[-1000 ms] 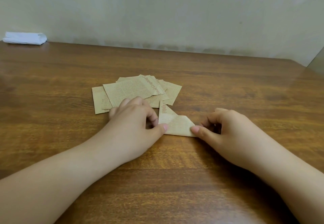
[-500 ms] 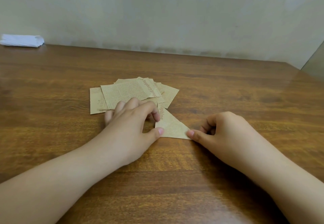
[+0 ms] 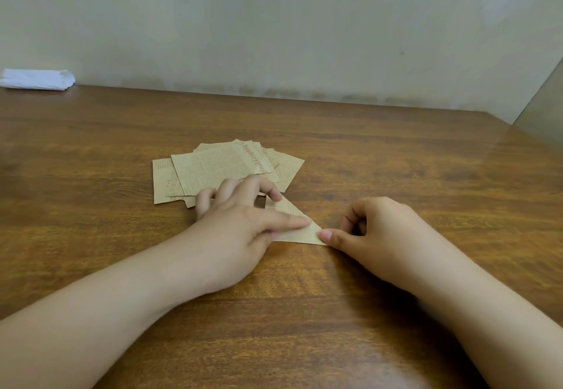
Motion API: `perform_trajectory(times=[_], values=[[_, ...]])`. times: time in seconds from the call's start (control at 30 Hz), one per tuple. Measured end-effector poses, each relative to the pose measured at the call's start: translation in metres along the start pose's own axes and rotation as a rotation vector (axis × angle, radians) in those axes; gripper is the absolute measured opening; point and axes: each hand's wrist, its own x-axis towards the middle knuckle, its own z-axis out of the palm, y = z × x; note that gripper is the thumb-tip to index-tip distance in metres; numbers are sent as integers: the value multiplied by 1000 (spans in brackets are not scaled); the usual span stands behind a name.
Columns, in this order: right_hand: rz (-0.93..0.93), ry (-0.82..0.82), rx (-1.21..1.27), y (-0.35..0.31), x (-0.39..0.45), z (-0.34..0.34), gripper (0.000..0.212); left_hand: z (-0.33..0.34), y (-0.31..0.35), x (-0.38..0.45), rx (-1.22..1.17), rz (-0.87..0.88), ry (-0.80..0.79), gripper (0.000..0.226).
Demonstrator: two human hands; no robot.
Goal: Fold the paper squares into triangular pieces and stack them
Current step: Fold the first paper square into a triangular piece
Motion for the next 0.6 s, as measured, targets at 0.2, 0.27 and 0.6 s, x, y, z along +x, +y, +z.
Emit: perform_trajectory(times=[0.2, 0.27, 0.6], values=[[-75, 5, 31, 5, 2, -5, 22, 4, 3, -1, 39, 39, -31, 38], [-118, 19, 34, 5, 3, -6, 19, 4, 5, -2, 40, 67, -27, 37], [-512, 89, -93, 13, 2, -3, 19, 4, 6, -2, 191, 123, -81, 54]])
